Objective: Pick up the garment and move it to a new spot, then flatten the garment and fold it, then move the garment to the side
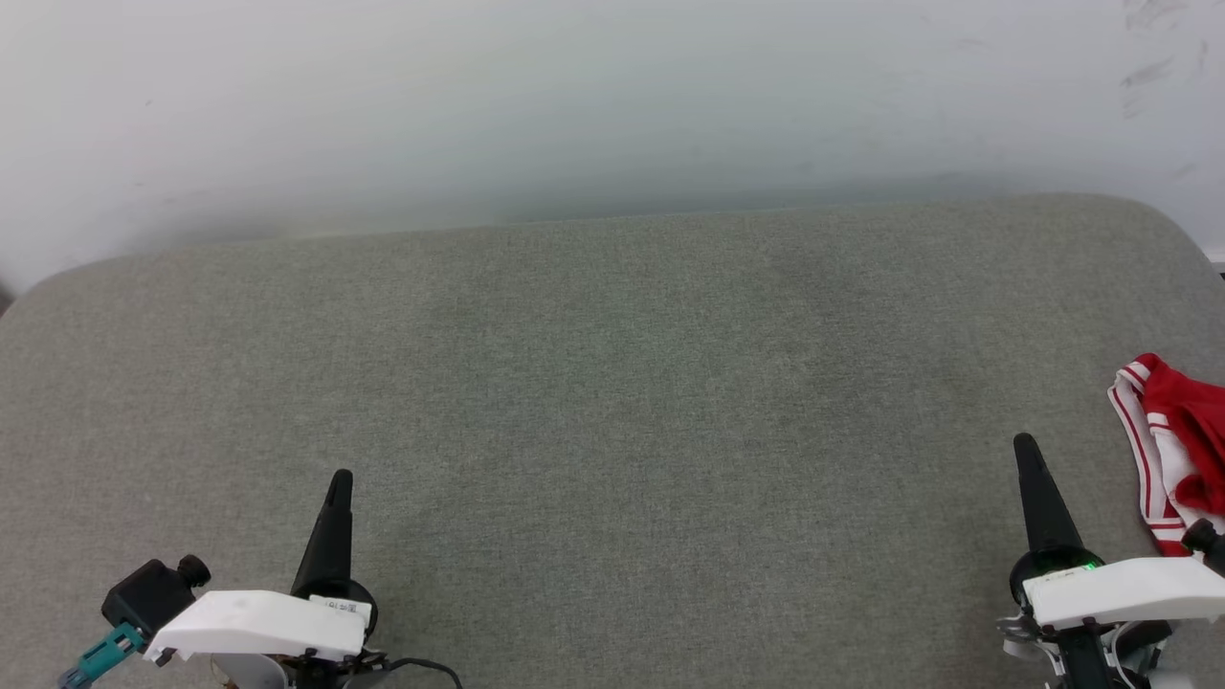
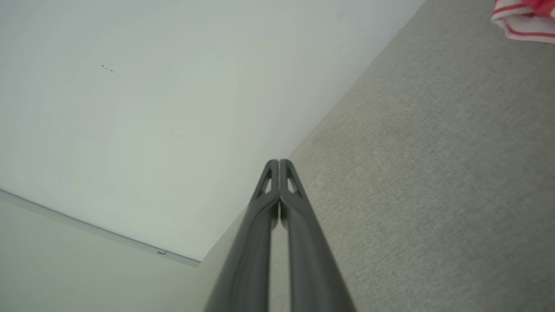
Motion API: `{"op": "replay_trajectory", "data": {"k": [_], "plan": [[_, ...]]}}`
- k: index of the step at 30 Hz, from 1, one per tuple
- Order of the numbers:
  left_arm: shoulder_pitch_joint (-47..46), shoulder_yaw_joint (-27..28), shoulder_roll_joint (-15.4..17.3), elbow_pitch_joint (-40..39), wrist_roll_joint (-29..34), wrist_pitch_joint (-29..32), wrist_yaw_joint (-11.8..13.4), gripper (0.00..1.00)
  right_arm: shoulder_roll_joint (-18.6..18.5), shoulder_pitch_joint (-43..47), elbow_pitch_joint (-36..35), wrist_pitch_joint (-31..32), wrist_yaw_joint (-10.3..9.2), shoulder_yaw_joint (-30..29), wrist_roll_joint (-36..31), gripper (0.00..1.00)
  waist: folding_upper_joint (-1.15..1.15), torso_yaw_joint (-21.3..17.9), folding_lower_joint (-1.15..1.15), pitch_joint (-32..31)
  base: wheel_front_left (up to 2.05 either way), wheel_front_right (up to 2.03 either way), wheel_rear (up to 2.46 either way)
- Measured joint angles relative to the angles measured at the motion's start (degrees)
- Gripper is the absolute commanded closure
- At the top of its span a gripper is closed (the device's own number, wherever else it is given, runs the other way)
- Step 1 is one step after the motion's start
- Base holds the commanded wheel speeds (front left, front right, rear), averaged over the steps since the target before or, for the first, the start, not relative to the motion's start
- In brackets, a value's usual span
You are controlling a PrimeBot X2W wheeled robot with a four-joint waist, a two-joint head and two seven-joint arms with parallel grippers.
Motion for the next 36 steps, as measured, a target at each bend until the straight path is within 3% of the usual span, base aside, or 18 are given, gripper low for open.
{"op": "replay_trajectory", "data": {"k": [36], "plan": [[-2.42, 1.71, -0.03, 3.35, -19.36, 5.23, 0.0, 1.0, 0.02, -1.36, 2.14, 5.11, 0.0, -1.47, 20.53, 1.0, 0.0, 0.6, 0.0, -0.97, 0.0, 0.0, 0.0]]}}
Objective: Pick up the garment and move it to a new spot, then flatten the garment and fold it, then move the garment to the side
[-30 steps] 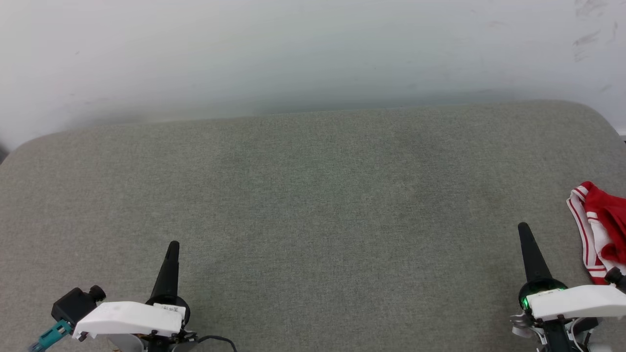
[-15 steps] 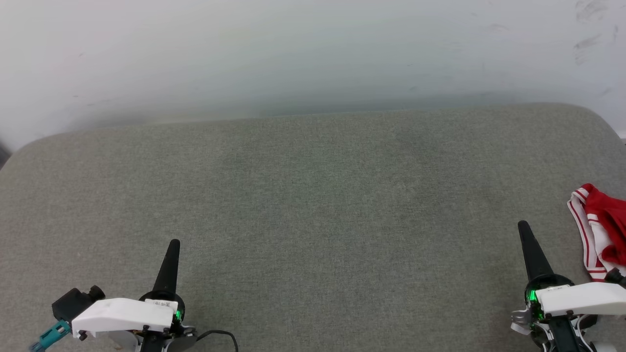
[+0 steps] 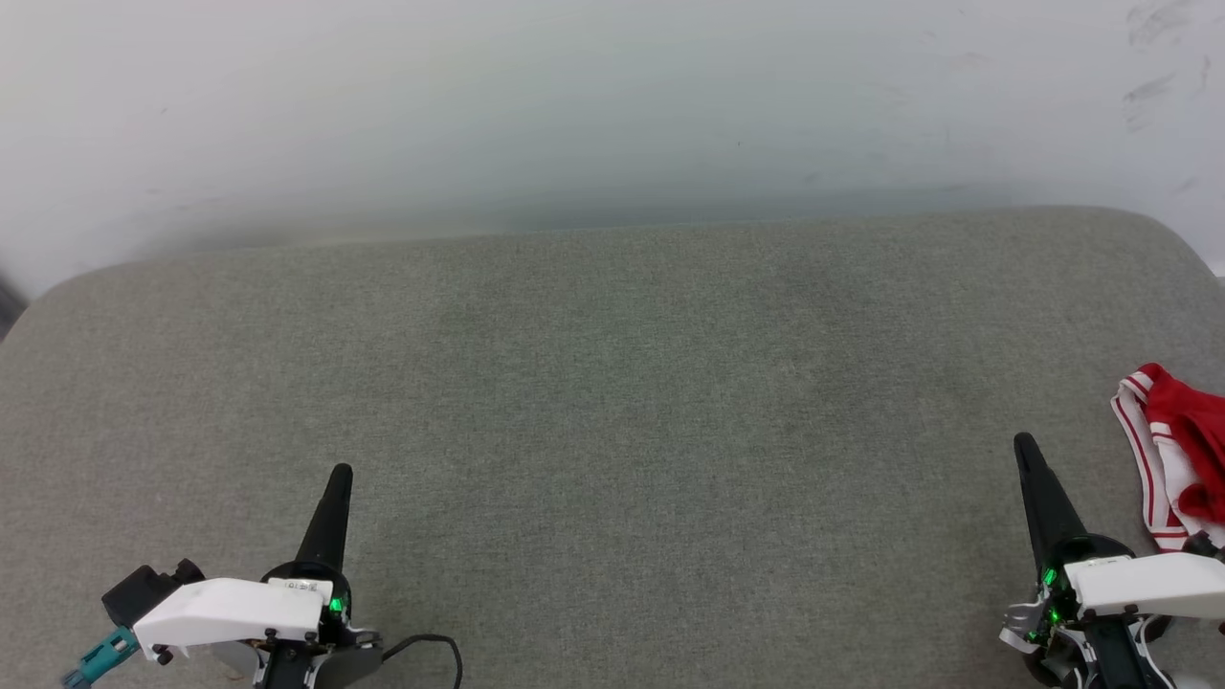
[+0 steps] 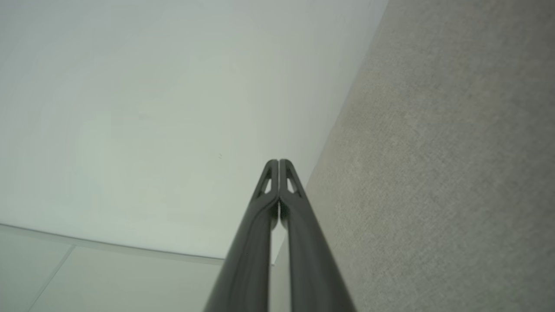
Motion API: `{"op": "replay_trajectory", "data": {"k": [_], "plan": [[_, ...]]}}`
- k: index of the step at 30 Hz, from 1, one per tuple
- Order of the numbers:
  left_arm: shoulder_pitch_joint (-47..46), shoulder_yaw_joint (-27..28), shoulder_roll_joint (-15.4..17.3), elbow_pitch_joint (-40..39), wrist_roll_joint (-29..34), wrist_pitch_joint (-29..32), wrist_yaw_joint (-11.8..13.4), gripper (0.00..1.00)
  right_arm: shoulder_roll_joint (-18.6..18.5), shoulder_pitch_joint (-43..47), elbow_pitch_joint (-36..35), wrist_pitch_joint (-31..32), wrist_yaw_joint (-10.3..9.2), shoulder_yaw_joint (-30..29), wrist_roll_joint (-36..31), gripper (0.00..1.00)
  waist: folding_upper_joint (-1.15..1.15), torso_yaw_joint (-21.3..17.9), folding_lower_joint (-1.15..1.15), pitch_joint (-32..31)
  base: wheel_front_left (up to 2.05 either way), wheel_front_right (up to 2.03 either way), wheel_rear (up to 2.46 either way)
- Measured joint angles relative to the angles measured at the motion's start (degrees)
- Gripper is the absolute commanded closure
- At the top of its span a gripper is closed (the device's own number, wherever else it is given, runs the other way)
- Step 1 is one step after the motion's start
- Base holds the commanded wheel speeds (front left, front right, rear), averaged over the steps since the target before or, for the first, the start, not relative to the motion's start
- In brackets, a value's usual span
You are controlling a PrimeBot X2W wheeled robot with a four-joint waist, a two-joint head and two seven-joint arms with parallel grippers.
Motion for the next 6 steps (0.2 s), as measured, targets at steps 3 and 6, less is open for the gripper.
{"op": "replay_trajectory", "data": {"k": [3, 6], "plan": [[-0.12, 0.18, -0.02, 0.24, -1.41, 0.32, 0.0, 1.0, 0.01, -0.04, 0.15, 0.43, 0.0, -0.14, 1.42, 1.0, 0.0, 0.05, 0.0, -0.08, 0.0, 0.0, 0.0], [-0.28, 0.37, -0.04, 0.53, -2.75, 0.74, 0.0, 1.0, 0.02, -0.09, 0.33, 0.78, 0.0, -0.29, 2.83, 1.0, 0.0, 0.1, 0.0, -0.16, 0.0, 0.0, 0.0]]}}
